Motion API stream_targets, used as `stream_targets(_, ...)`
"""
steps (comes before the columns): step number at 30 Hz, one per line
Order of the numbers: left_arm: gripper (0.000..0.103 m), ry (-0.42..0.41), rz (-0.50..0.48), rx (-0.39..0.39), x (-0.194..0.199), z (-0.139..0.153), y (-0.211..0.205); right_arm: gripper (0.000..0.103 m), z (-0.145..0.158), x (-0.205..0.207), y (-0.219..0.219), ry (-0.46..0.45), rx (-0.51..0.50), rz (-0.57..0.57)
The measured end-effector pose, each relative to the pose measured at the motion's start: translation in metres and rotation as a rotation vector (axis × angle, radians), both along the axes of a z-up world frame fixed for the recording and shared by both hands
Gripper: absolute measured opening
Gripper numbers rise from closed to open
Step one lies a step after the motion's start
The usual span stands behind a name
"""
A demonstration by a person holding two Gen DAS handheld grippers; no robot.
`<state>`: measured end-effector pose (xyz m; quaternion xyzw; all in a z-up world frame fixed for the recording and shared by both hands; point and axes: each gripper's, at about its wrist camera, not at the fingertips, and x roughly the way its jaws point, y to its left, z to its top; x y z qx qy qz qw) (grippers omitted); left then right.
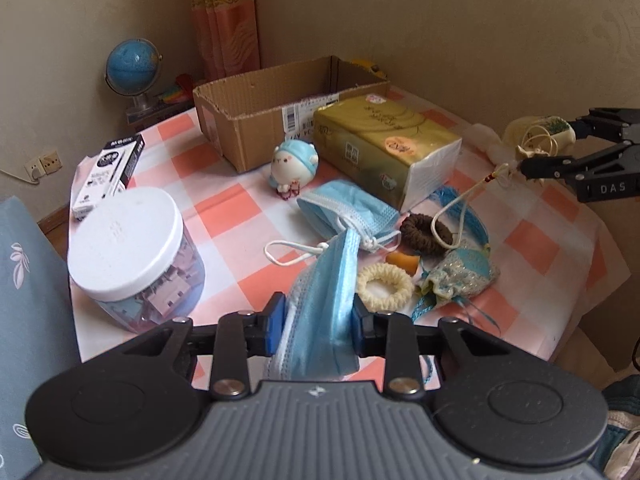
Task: Organize soft objects
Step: 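Lift the sachet with the right tool and drop it into the box while the left holds the mask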
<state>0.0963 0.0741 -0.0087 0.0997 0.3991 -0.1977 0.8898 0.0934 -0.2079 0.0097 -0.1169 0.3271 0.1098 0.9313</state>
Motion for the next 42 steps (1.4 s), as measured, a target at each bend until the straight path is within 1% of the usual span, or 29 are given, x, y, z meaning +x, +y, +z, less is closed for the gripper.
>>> stream_targets(6,0.031,-0.027,-0.018,0.0,-0.003,0.016,-0.007,0.079,0.032,0.009,-0.004,-0.043,0.055,0.04)
stream_targets(11,0.031,-0.053,-0.027,-0.015,-0.002,0.022,-0.009,0.079,0.06,0.034,0.002,-0.067,0.106,0.068)
stream_targets(15,0.031,-0.076,-0.036,-0.032,-0.001,0.024,-0.008,0.079,0.081,0.062,0.011,-0.082,0.13,0.082)
stream_targets(19,0.031,-0.09,-0.042,-0.038,0.0,0.022,-0.007,0.079,0.1,0.097,0.027,-0.084,0.16,0.093)
stream_targets(22,0.031,-0.09,-0.044,-0.058,0.0,0.02,-0.004,0.079,0.111,0.128,0.041,-0.089,0.181,0.088)
stream_targets(26,0.031,-0.092,-0.042,-0.08,0.001,0.016,0.0,0.079,0.121,0.165,0.062,-0.097,0.181,0.072)
stream_targets(29,0.031,-0.091,-0.034,-0.085,0.002,0.012,0.004,0.079,0.121,0.192,0.077,-0.091,0.195,0.051)
stream_targets(32,0.031,-0.092,-0.024,-0.086,0.004,0.009,0.008,0.079,0.115,0.216,0.088,-0.067,0.221,0.025)
stream_targets(35,0.031,-0.094,-0.021,-0.083,0.005,0.006,0.012,0.079,0.104,0.237,0.093,-0.019,0.267,-0.006)
stream_targets(39,0.031,-0.089,-0.021,-0.09,0.009,0.003,0.016,0.079,0.081,0.255,0.1,0.02,0.266,-0.04)
stream_targets(40,0.031,-0.087,-0.02,-0.09,0.01,0.002,0.016,0.082,0.074,0.258,0.1,0.024,0.262,-0.053)
stream_targets(42,0.031,-0.083,-0.016,-0.09,0.012,0.0,0.018,0.095,0.057,0.261,0.098,0.032,0.259,-0.087)
